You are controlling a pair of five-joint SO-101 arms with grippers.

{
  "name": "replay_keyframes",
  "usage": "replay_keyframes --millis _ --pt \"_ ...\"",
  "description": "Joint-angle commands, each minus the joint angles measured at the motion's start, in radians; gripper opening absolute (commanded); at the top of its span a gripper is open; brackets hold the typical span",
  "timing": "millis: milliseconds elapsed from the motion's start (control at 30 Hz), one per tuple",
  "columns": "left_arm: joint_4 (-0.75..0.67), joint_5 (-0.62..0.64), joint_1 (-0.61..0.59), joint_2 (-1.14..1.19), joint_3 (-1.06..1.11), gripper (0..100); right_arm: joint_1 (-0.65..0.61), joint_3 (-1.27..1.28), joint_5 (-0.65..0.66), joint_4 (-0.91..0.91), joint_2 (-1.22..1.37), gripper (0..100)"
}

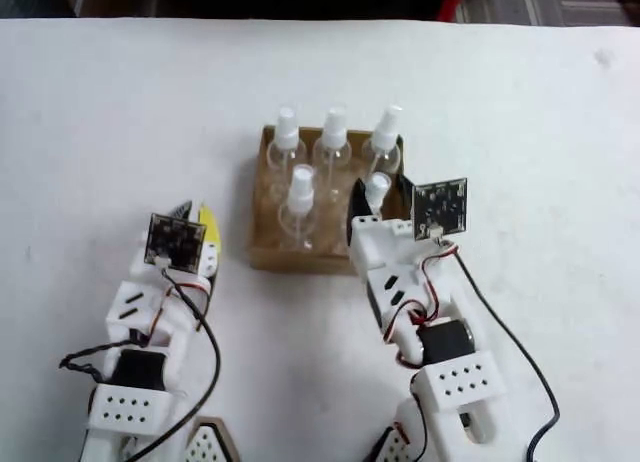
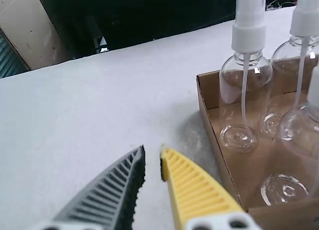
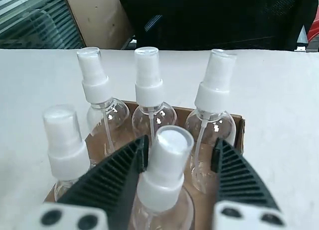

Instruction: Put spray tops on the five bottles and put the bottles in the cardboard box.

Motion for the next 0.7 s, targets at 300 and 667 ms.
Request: replay_keyframes --millis 300,667 --pt "-0.018 -0.011 0.010 -0.012 -0.018 6 0.008 -0.052 0.011 -0.035 0.004 5.2" --pt "-0.020 -0.011 0.010 -0.012 -0.018 6 0.007 -0.049 0.107 -0.047 0.004 5.1"
